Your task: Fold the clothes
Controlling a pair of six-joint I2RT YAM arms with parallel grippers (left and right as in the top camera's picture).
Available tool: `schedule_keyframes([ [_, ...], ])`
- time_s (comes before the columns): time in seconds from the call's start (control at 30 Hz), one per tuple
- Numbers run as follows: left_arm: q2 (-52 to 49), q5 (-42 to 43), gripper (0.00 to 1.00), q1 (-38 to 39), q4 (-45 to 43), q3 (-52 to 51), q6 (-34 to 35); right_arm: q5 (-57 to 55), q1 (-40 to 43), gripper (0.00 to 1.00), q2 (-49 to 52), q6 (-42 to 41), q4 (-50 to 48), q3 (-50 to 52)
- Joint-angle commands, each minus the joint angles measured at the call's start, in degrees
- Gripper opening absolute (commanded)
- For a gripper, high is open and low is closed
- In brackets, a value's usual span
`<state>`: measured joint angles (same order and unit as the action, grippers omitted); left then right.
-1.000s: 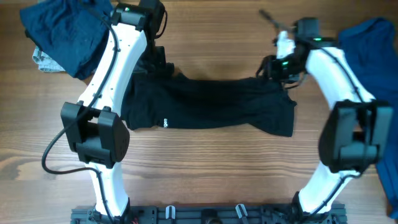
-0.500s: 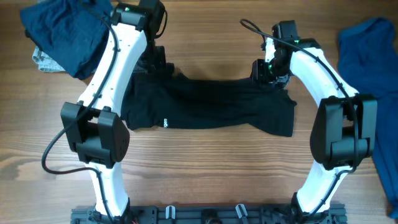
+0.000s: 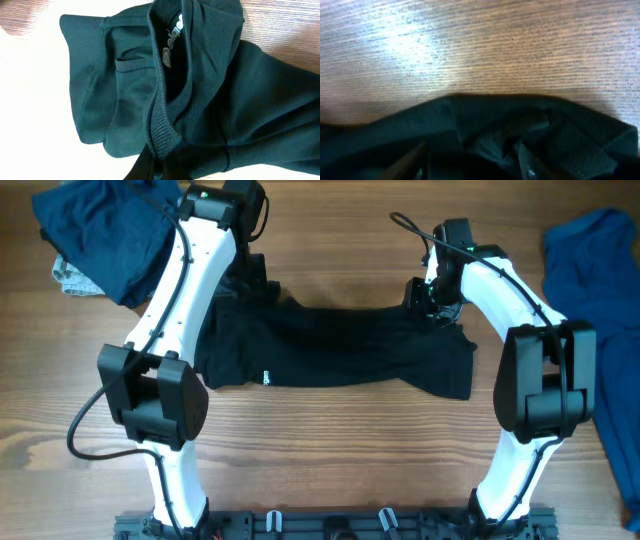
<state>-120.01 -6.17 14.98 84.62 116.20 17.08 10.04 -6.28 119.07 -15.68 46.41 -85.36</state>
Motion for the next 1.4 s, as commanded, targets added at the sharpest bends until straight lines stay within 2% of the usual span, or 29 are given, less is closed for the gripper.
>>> schedule_keyframes([
  [0.0, 0.7, -0.9, 0.04, -0.4, -0.2, 0.1, 0.5, 0.3, 0.1, 0.51, 1.0, -1.5, -0.3, 0.4],
  [0.13, 0.7, -0.9, 0.04, -0.4, -0.2, 0.1, 0.5, 0.5, 0.1, 0.37, 1.1, -2.8, -0.6, 0.4],
  [0.2, 0.7, -0.9, 0.04, -0.4, -0.2, 0.1, 0.5, 0.5, 0.1, 0.36, 1.2, -3.0, -0.5, 0.4],
  [0.3, 0.7, -0.9, 0.04, -0.4, -0.2, 0.1, 0.5, 0.5, 0.1, 0.35, 1.6, -2.9, -0.5, 0.4],
  [0.43, 0.7, -0.9, 0.04, -0.4, -0.2, 0.1, 0.5, 0.4, 0.1, 0.45, 3.4, -2.7, -0.3, 0.5],
  [0.63, 0.7, -0.9, 0.04, -0.4, -0.2, 0.1, 0.5, 0.3, 0.0, 0.43, 4.1, -2.5, -0.3, 0.5],
  [0.77, 0.7, -1.0, 0.04, -0.4, -0.2, 0.1, 0.5, 0.3, 0.0, 0.22, 4.1, -2.8, -0.4, 0.5],
  [0.83, 0.7, -0.9, 0.04, -0.4, -0.4, 0.1, 0.5, 0.2, 0.1, 0.08, 4.1, -3.0, -0.7, 0.5],
  [0.87, 0.7, -1.0, 0.04, -0.4, -0.6, 0.1, 0.5, 0.2, 0.1, 0.04, 4.0, -3.0, -0.5, 0.3],
  [1.03, 0.7, -1.0, 0.04, -0.3, -1.7, 0.1, 2.8, -0.2, 0.4, 0.04, 3.0, -3.0, 1.0, -2.3],
  [1.37, 0.7, -0.9, 0.04, -0.3, -1.6, 0.1, 2.9, -3.0, 2.4, 0.04, -2.3, -5.5, 5.0, -2.8],
])
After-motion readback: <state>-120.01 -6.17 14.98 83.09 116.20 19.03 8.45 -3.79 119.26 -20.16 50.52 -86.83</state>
